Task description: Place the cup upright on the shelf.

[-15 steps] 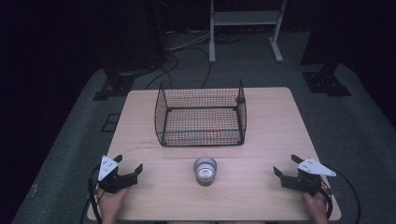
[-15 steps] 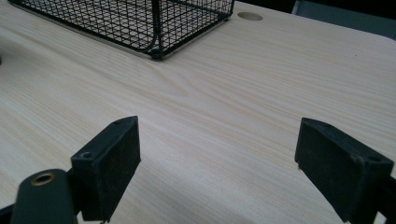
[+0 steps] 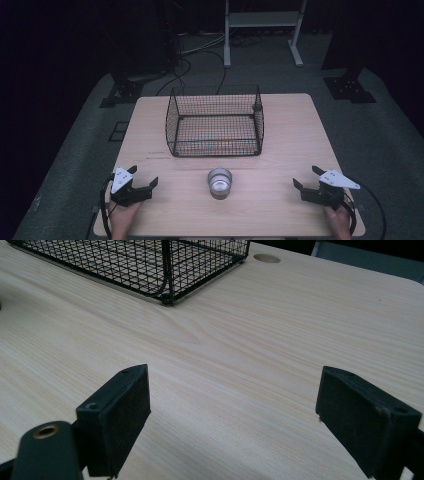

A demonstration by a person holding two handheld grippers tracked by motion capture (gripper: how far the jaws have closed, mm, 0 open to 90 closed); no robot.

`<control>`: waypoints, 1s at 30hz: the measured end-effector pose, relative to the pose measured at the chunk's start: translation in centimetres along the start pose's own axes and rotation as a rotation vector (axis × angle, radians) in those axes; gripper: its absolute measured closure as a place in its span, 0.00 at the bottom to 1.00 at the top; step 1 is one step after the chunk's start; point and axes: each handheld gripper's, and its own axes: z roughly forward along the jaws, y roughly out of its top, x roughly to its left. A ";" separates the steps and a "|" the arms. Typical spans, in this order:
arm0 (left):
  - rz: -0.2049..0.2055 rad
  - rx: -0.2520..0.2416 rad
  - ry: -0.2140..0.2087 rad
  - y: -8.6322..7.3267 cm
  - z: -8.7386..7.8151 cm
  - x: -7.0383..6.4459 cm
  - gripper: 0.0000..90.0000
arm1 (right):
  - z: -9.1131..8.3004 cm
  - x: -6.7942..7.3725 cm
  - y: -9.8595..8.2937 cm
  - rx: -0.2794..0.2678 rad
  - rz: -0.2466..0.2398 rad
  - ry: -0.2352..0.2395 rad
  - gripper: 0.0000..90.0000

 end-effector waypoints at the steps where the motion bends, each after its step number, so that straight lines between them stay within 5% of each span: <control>1: 0.001 0.001 -0.002 0.0 0.0 0.0 0.08 | 0.0 0.0 0.0 0.000 -0.001 0.000 0.15; 30: 0.080 -0.019 -0.107 1.3 0.7 -2.9 0.02 | 0.0 0.0 0.0 0.001 -0.001 0.002 0.15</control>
